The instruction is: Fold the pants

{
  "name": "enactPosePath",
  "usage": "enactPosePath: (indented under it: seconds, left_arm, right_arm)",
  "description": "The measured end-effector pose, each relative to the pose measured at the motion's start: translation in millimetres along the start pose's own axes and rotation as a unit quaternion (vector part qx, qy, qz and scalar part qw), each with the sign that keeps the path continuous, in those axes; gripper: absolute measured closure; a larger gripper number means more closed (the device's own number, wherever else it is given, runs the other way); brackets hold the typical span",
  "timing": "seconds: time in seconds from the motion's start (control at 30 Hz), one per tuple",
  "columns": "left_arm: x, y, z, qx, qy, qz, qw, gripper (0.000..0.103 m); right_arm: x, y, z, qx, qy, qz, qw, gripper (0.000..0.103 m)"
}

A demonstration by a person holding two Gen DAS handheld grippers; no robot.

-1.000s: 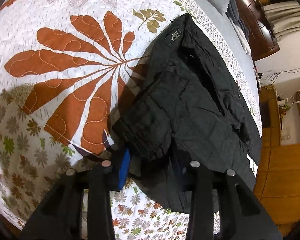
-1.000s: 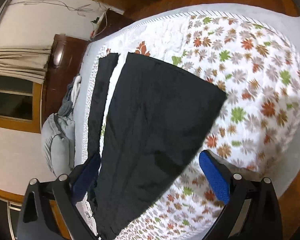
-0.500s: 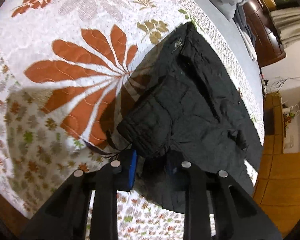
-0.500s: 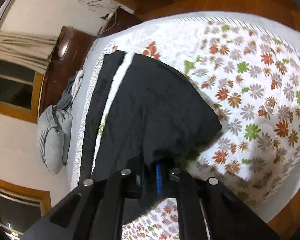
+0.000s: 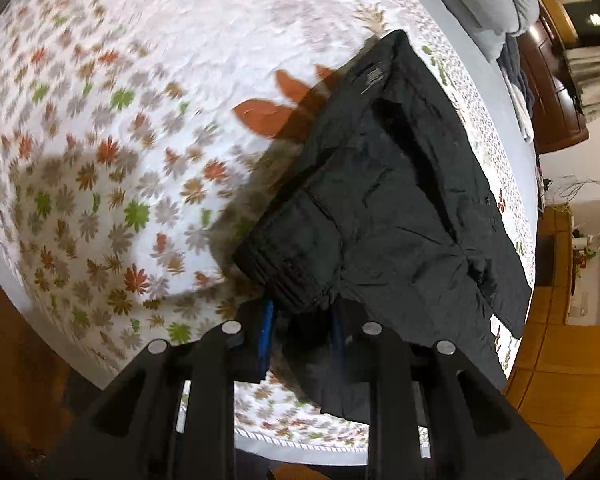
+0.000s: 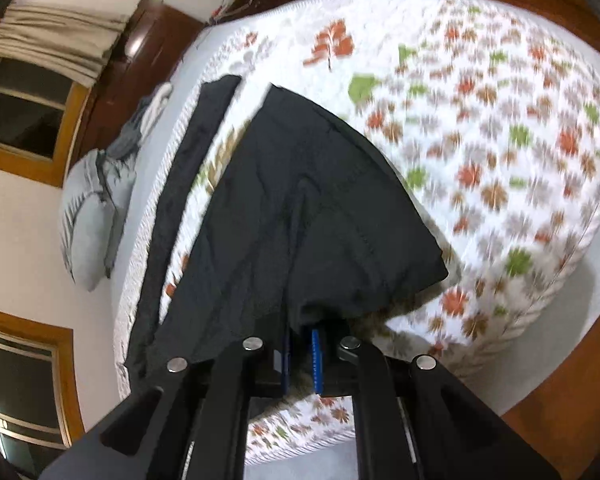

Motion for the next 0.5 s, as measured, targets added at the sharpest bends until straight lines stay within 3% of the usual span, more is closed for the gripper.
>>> enactPosePath:
  seconds: [0.2,0.23,0.27,0.33,0.4,0.5]
  left_arm:
    - [2,2,-6,-0.011,0.001,-0.01,0.9999,0.066]
    - [3,1,2,0.0,0.002,-0.022,0.9998,0.052]
    - [2,4,9,0.011,-0.003,-0.029,0.9995,0.032]
    - [11,-3,36,0.048,-0.042,-0.071,0.9954,0.015]
    - [24,-13,52,0.059,-0.057,-0.098,0.9918,0.014]
    - [60,-42,68,0.039,-0.067,-0.131,0.9883,0.01]
  right_arm:
    - [2,-6,-14,-0.026,0.033,-0.001,0.999,0.084]
    - [3,-4,-9,-0.029,0.038,0.003,0.999,0.072]
    - [5,1,-7,-0.033,0.04,0.006,0.999,0.064]
    - [7,5,9,-0.062,0.037,0.017,0.997,0.034]
    - [14,9,31,-0.097,0.03,0.038,0.994,0.026]
    - [26,32,54,-0.134,0.017,0.08,0.988,0.026]
Point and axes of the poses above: each gripper's, at about its wrist camera, not at the fingertips, and z roughly against the way its jaws point, y to its left, x to its top, the point moved 4 cm from there along -z, roughly the way its jaws point, and after that the axes turned 5 degrees about y, right-handed, at the moved point
